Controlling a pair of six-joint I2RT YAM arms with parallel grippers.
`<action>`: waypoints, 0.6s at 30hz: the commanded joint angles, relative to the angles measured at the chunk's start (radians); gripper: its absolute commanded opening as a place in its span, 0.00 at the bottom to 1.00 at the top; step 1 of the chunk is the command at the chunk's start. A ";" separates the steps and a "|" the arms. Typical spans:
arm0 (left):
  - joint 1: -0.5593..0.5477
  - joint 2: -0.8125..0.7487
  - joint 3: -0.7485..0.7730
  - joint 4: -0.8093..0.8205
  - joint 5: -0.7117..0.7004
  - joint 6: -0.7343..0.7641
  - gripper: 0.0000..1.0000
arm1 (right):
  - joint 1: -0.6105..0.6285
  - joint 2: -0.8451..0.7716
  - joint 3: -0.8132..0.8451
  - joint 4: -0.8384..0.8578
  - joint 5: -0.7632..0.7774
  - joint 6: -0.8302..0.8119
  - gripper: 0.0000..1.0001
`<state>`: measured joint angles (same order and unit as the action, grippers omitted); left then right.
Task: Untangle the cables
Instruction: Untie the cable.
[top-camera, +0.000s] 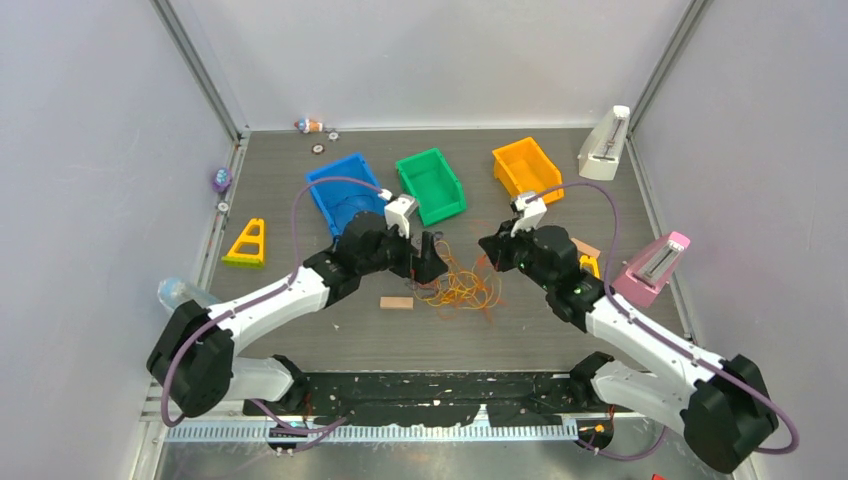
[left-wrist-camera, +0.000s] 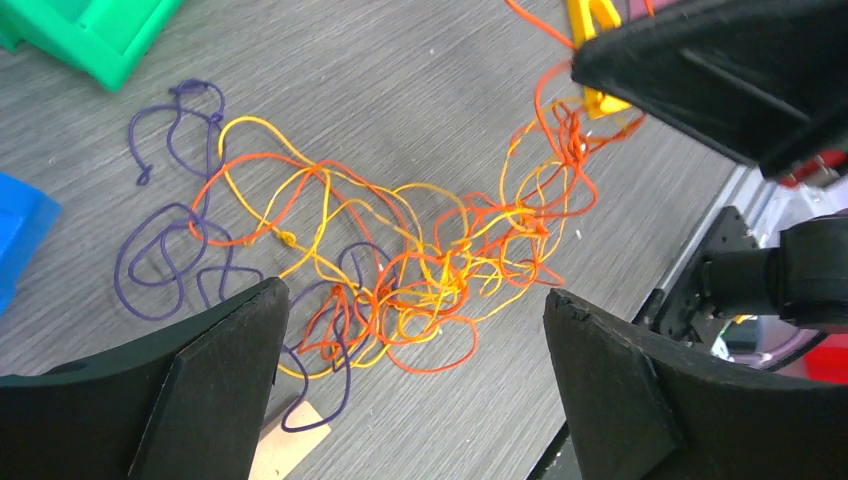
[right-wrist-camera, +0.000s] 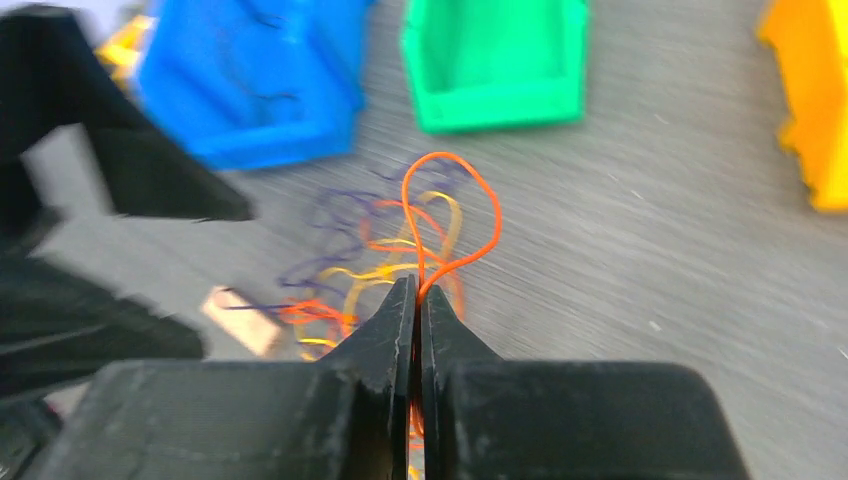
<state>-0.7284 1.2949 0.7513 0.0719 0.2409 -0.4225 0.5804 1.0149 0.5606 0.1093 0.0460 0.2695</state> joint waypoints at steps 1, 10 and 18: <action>0.014 -0.042 0.075 0.097 0.106 -0.062 0.99 | -0.001 -0.094 -0.043 0.221 -0.345 -0.038 0.06; 0.014 -0.142 0.126 0.111 0.131 -0.043 1.00 | 0.000 -0.123 -0.011 0.292 -0.612 -0.008 0.05; 0.015 -0.099 0.223 -0.027 0.114 -0.047 1.00 | 0.000 -0.121 0.006 0.345 -0.689 0.019 0.05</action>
<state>-0.7132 1.1595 0.8883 0.0982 0.3405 -0.4637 0.5804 0.9138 0.5217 0.3740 -0.5751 0.2749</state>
